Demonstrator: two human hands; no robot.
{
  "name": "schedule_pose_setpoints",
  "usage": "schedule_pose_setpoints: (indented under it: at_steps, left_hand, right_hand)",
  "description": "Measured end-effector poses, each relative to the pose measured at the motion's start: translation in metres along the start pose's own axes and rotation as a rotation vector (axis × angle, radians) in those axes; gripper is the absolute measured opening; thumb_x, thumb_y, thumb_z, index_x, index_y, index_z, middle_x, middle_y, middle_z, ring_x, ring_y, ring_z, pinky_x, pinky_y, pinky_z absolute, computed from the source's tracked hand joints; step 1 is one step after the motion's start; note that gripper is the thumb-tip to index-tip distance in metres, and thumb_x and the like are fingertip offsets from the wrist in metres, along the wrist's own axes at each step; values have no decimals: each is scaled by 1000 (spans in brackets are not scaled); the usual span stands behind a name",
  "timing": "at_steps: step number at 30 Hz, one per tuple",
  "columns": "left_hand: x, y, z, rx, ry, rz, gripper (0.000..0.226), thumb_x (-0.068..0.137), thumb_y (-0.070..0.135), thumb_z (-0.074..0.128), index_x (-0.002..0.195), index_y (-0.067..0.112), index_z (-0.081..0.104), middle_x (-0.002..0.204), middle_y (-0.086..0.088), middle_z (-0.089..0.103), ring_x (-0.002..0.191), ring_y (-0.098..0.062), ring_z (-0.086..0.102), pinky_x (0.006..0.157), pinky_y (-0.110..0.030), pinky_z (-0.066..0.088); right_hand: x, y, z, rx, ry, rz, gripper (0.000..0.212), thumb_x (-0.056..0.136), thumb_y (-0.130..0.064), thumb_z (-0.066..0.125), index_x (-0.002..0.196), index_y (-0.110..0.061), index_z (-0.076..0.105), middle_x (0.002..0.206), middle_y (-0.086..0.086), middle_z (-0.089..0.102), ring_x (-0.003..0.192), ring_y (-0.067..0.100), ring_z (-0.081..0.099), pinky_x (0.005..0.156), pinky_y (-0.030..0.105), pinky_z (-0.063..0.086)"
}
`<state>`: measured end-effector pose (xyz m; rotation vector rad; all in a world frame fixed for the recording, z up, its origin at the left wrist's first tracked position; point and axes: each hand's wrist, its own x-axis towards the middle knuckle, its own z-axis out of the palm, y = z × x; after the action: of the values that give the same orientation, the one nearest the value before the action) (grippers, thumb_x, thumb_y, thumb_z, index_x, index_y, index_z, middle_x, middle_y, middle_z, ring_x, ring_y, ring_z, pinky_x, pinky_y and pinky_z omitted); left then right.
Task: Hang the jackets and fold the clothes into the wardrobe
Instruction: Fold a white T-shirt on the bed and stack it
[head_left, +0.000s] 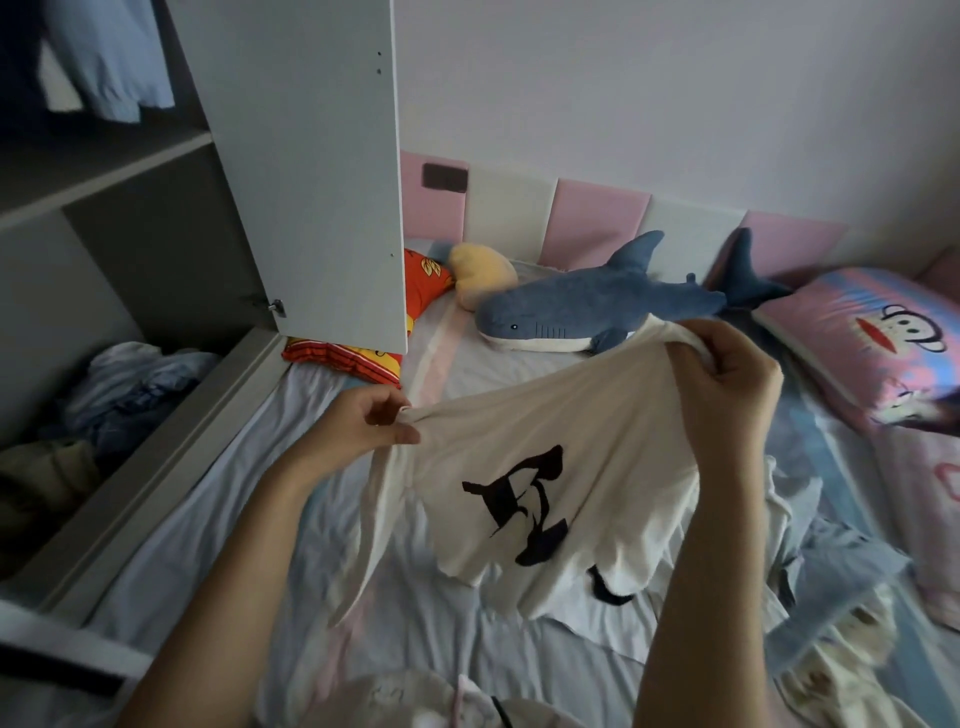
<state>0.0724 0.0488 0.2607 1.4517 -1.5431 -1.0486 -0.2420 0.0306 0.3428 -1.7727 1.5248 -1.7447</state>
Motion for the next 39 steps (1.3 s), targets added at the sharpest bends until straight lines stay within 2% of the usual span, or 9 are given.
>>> schedule_pose_setpoints:
  at_steps: [4, 9, 16, 21, 26, 31, 34, 36, 39]
  left_hand:
    - [-6, 3, -8, -53, -3, 17, 10, 82, -1, 67, 80, 6, 61, 65, 5, 60, 60, -3, 53, 59, -15, 45]
    - [-4, 16, 12, -8, 105, 93, 12, 83, 2, 69, 81, 8, 58, 75, 8, 60, 70, 5, 57, 70, -8, 44]
    - [-14, 36, 142, 200, -417, 273, 43, 81, 23, 74, 122, 20, 60, 128, 10, 55, 115, 7, 46, 92, 3, 27]
    - [-21, 14, 176, 189, -427, 214, 51, 81, 34, 73, 125, 25, 50, 126, 9, 56, 119, -7, 50, 106, -33, 37]
    - [-25, 4, 182, 639, -396, 228, 67, 86, 51, 60, 144, 32, 31, 138, 8, 47, 137, -9, 27, 111, -42, -1]
    - [-24, 2, 152, 447, -235, 179, 86, 50, 80, 43, 109, 22, 65, 104, 15, 51, 117, -4, 38, 101, -28, 12]
    - [-12, -11, 122, 266, -72, 245, 70, 57, 70, 62, 92, 11, 71, 102, 12, 51, 102, -9, 47, 92, -21, 35]
    - [-7, -13, 102, 132, -90, 193, 40, 67, 39, 82, 88, 9, 68, 104, 5, 51, 95, -6, 50, 84, -9, 37]
    - [-6, -10, 79, 87, -121, 167, 20, 77, 8, 76, 75, 13, 56, 86, 2, 49, 74, -5, 50, 69, -17, 43]
  right_hand:
    - [0, 7, -8, -20, 37, 28, 27, 77, 2, 56, 82, -21, 66, 63, -32, 59, 58, -7, 50, 60, 6, 36]
    - [-4, 6, -7, 54, 17, 30, 30, 76, 8, 53, 85, -17, 68, 62, -28, 60, 57, -6, 49, 60, 8, 39]
    - [-12, -17, 10, 91, -23, 18, 35, 73, 9, 54, 79, -25, 65, 63, -29, 61, 59, -8, 52, 59, 7, 40]
    - [-17, -22, 3, 102, 55, -3, 29, 71, 10, 52, 75, -17, 64, 56, -28, 55, 53, -8, 48, 55, 6, 35]
    - [-21, -14, -16, 55, 182, 9, 28, 71, 9, 53, 79, -15, 67, 58, -29, 57, 55, -8, 48, 57, 7, 36]
    - [-27, 7, -43, -31, 282, 131, 23, 72, -2, 55, 81, -17, 70, 62, -31, 61, 60, -11, 52, 63, 9, 39]
    - [-32, 18, -54, -114, 284, 206, 21, 74, -6, 58, 86, -13, 73, 67, -20, 63, 62, -13, 53, 65, 7, 39]
    - [-34, 22, -56, -168, 277, 229, 19, 73, -8, 60, 88, -10, 73, 70, -11, 62, 60, -12, 52, 63, 7, 38]
    - [-37, 22, -51, -169, 296, 256, 14, 72, -10, 65, 84, -15, 68, 60, -25, 58, 57, -9, 50, 60, 7, 36]
